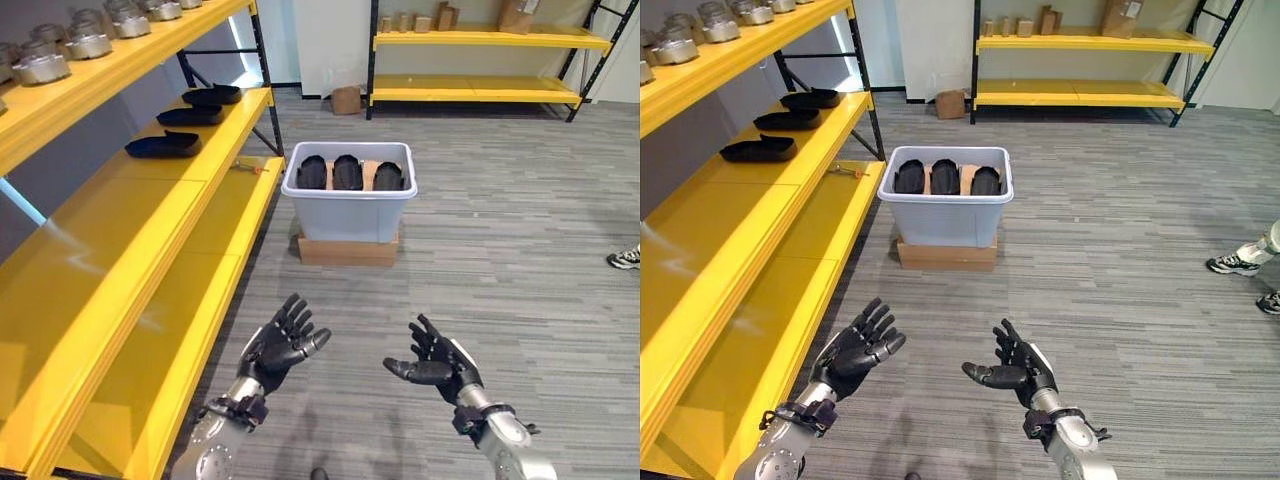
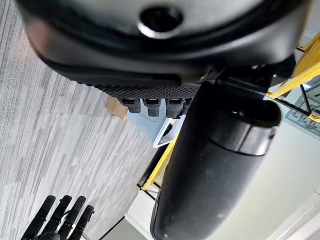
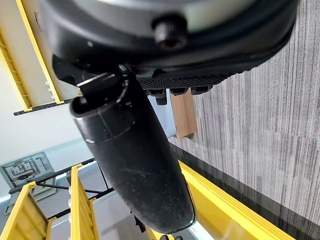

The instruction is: Move parts from the plastic box to the shelf.

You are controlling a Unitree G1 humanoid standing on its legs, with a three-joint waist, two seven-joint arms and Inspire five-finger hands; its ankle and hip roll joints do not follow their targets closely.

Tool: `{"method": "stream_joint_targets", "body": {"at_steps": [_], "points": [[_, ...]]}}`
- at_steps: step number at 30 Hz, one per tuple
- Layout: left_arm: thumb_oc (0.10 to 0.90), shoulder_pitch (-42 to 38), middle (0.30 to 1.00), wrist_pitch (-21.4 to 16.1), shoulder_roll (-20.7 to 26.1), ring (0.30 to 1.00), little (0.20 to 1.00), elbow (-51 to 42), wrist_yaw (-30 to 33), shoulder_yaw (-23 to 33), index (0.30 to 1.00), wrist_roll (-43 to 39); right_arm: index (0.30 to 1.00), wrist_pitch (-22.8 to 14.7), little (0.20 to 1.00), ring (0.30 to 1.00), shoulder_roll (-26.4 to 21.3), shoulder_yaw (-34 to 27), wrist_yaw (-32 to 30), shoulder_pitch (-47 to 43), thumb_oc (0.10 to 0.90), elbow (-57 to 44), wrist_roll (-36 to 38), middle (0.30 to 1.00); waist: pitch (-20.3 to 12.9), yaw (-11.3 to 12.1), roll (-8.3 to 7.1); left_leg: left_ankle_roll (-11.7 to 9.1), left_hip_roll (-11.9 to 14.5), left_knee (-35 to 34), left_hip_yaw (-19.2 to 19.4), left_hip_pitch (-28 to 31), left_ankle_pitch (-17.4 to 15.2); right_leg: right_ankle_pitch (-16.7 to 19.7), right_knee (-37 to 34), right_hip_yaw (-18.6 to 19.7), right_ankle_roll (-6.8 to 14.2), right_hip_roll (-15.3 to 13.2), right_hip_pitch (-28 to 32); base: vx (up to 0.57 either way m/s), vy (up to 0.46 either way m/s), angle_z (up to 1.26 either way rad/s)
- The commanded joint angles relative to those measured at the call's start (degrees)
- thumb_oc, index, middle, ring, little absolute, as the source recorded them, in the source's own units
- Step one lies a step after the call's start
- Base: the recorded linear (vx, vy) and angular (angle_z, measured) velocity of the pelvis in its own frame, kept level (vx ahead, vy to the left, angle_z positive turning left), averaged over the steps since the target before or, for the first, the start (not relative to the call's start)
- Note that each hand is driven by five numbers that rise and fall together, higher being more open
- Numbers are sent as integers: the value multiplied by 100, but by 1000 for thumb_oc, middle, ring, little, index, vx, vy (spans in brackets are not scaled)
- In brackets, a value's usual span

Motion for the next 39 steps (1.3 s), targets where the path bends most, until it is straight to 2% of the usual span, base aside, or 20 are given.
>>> {"method": "stream_joint_targets", "body": {"at_steps": [1, 2, 3, 4, 6, 8, 9, 11, 12, 15, 16, 18, 21, 26, 30, 32, 34, 35, 36, 39], "points": [[900, -582, 1000, -353, 127, 1000, 1000, -61, -243, 94, 1000, -418, 1000, -455, 1000, 1000, -5, -144, -4, -579, 900, -737, -21, 1000, -217, 41, -276, -165, 139, 228, -126, 219, -658, -225, 502, 11, 438, -462, -266, 22, 157, -3], [900, -583, 1000, -405, 123, 1000, 1000, -61, -292, 76, 1000, -415, 1000, -473, 1000, 1000, -5, -160, -60, -579, 900, -762, -22, 1000, -197, 39, -286, -116, 121, 273, -92, 170, -676, -265, 638, 40, 459, -491, -325, -44, 197, -4], [900, -690, 1000, -380, 140, 1000, 1000, -63, -285, 5, 1000, -436, 1000, -516, 1000, 1000, 11, -223, -144, -571, 900, -767, 105, 1000, -73, -6, -282, 45, 83, 401, -68, 32, -709, -394, 1325, 83, 491, -529, -615, -62, 192, -3], [900, -723, 1000, -359, 149, 1000, 1000, -48, -270, -16, 1000, -404, 1000, -524, 1000, 1000, 22, -248, -170, -570, 900, -761, 138, 1000, -29, -23, -285, 101, 63, 427, -61, -1, -715, -354, 1604, 104, 530, -552, -764, -79, 166, -5], [900, -757, 1000, -383, 165, 1000, 1000, -5, -245, -34, 1000, -358, 1000, -622, 1000, 1000, 65, -272, -160, -554, 900, -777, 148, 1000, 134, -53, -275, 205, 62, 477, -47, -30, -729, -55, 2545, 137, 671, -604, -1232, -44, 62, 8], [900, -758, 1000, -370, 184, 1000, 1000, -7, -275, -19, 1000, -306, 1000, -688, 1000, 1000, 74, -290, -166, -528, 900, -818, 136, 1000, 250, -69, -284, 228, 63, 513, -19, -16, -757, 153, 2935, 126, 726, -619, -1526, 42, 18, 1], [900, -741, 1000, -366, 195, 1000, 1000, -23, -279, -7, 1000, -295, 1000, -728, 1000, 1000, 86, -332, -146, -498, 900, -810, 216, 1000, 323, -106, -302, 202, 58, 510, -5, 52, -782, 310, 2888, 129, 755, -598, -1690, 125, -24, -3], [900, -711, 1000, -337, 220, 1000, 1000, -67, -276, 9, 1000, -285, 1000, -717, 1000, 1000, 108, -408, -77, -458, 900, -812, 447, 1000, 380, -166, -321, 142, 66, 497, -15, 142, -807, 345, 2533, 139, 754, -525, -1726, 233, -93, -1], [900, -651, 1000, -319, 240, 1000, 1000, -164, -237, 8, 1000, -280, 1000, -689, 1000, 1000, 128, -476, -25, -385, 900, -945, 447, 1000, 393, -231, -374, 88, 37, 495, -51, 198, -850, 390, 1909, 183, 744, -446, -1694, 247, -120, -3], [900, -536, 1000, -363, 239, 1000, 1000, -226, -298, -24, 1000, -244, 1000, -719, 1000, 1000, 120, -528, -95, -240, 900, -1196, 421, 1000, 393, -346, -436, 43, -46, 449, -114, 318, -955, 623, 1100, 331, 755, -361, -1732, 264, -125, 6], [900, -427, 1000, -381, 248, 1000, 1000, -270, -370, -39, 1000, -264, 1000, -787, 1000, 1000, 125, -583, -192, -106, 900, -1315, 351, 1000, 385, -436, -462, 69, -99, 435, -159, 423, -1067, 808, 937, 524, 822, -345, -1871, 430, -169, 13], [900, -325, 1000, -374, 203, 1000, 1000, -288, -422, -76, 1000, -341, 1000, -872, 1000, 1000, 90, -715, -318, 7, 900, -1361, 345, 1000, 337, -512, -458, 69, -110, 486, -156, 482, -1148, 721, 790, 595, 761, -332, -1817, 351, -138, 39], [900, -266, 1000, -353, 135, 1000, 1000, -333, -379, -142, 1000, -439, 1000, -903, 1000, 1000, 138, -780, -303, -63, 900, -1286, 966, 1000, 251, -505, -448, 37, -42, 658, 12, 475, -1231, 585, 783, 434, 659, -368, -1712, 252, -152, 42], [900, -296, 1000, -595, 50, 1000, 1000, -345, -213, -109, 1000, -520, 1000, -910, 1000, 1000, 51, -744, -307, -99, 900, -1458, 710, 1000, 26, -549, -392, -68, 164, 1064, 137, 466, -1425, 96, 961, 317, 341, -264, -1457, 290, -187, -1], [900, -399, 1000, -645, -43, 1000, 1000, -354, -76, -41, 1000, -426, 1000, -864, 1000, 1000, -18, -752, -269, -159, 900, -1322, 714, 1000, -55, -526, -373, -220, 305, 1756, -112, 216, -1133, -116, 971, 489, 87, -58, -1296, 239, -194, -14], [900, -439, 1000, -1044, -37, 1000, 1000, -369, 44, -38, 1000, 129, 1000, -860, 1000, 1000, -48, -755, -234, -178, 900, -1275, 641, 1000, -82, -523, -362, -296, 296, 2313, -167, 109, -1041, -210, 968, 509, -33, -3, -1247, 151, -140, -8], [900, -437, 1000, -1258, 22, 1000, 1000, -450, 199, -7, 1000, 284, 1000, -868, 1000, 1000, -98, -785, -174, -133, 900, -1251, 631, 1000, -75, -506, -344, -417, 296, 3124, -210, -168, -771, -315, 957, 473, -175, 52, -1162, 130, -150, -13], [900, -411, 1000, -1248, 47, 1000, 1000, -518, 272, 128, 1000, -13, 1000, -920, 1000, 1000, -117, -796, -117, -55, 900, -1217, 588, 1000, -30, -475, -368, -494, 340, 3934, -195, -592, -488, -362, 937, 480, -282, 59, -1059, 173, -171, -7], [900, -439, 1000, -1288, 61, 1000, 1000, -441, 302, 285, 1000, -4, 1000, -898, 1000, 1000, -111, -816, -45, 26, 900, -1185, 596, 1000, 13, -478, -372, -484, 471, 4401, -194, -1096, -317, -399, 957, 512, -356, 81, -971, 155, -134, 0], [900, -456, 1000, -1375, 102, 1000, 1000, -301, 284, 384, 1000, 14, 1000, -886, 1000, 1000, -125, -852, 98, 100, 900, -1155, 541, 1000, 69, -502, -337, -458, 603, 4243, -146, -1360, -234, -457, 987, 586, -364, 123, -871, 141, -7, -7]]}}
